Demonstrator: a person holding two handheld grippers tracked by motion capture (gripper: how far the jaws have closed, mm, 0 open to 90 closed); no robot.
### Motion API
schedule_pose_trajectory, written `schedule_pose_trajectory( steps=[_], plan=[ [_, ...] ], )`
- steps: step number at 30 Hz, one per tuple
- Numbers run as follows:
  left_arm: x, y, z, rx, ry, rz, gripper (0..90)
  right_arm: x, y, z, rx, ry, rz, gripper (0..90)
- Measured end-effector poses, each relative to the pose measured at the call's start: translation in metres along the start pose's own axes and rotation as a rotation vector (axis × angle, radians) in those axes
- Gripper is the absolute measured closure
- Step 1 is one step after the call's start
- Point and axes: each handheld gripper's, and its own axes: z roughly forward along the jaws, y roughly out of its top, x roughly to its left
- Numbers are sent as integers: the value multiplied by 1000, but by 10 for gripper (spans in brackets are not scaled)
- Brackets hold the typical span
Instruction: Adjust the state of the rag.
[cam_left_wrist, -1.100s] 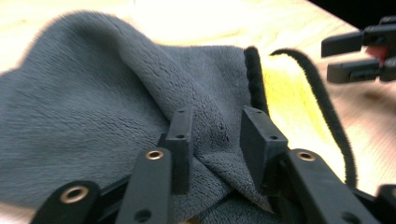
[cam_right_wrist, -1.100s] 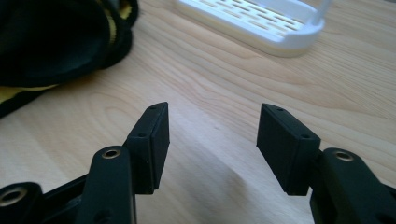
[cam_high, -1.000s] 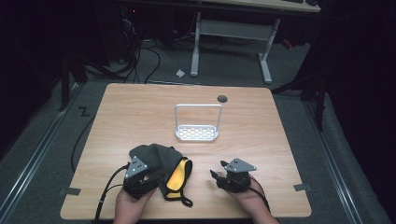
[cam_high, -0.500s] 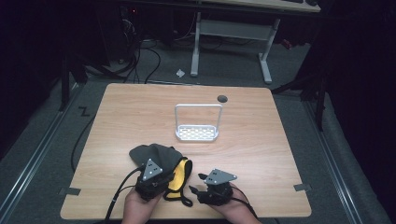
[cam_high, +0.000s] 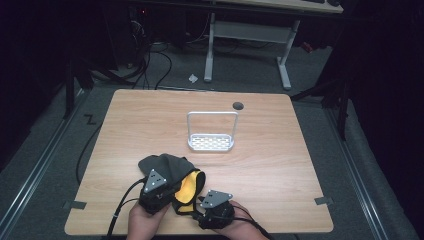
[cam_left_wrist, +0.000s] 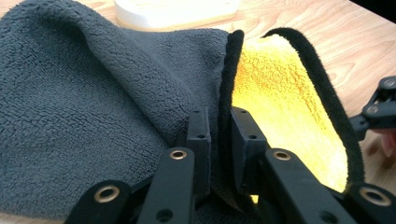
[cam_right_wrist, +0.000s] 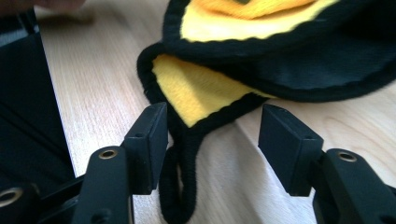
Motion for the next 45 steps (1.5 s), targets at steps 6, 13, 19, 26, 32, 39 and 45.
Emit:
schedule_pose_trajectory(
  steps=[6, 13, 19, 26, 32, 39, 45],
  plan=[
    [1, 1, -2, -5, 0, 4, 847, 0, -2, 1, 9, 4, -31, 677],
    [4, 3, -7, -20, -6, 7, 859, -5, -2, -5, 3, -23, -57, 849],
    [8, 3, -13, -35, -5, -2, 856, -19, -2, -14, -17, -52, -39, 853],
    [14, 1, -17, -38, -2, -15, 847, -45, -12, -23, 0, -96, 9, 853],
    [15, -3, -18, -21, 9, 6, 844, -68, -18, -36, -36, -142, 80, 852],
    [13, -4, -18, -17, -2, 5, 840, -88, -31, -53, -47, -228, 118, 853],
    [20, -5, -17, -15, 4, -8, 841, -110, -45, -69, -52, -311, 164, 852]
  ],
)
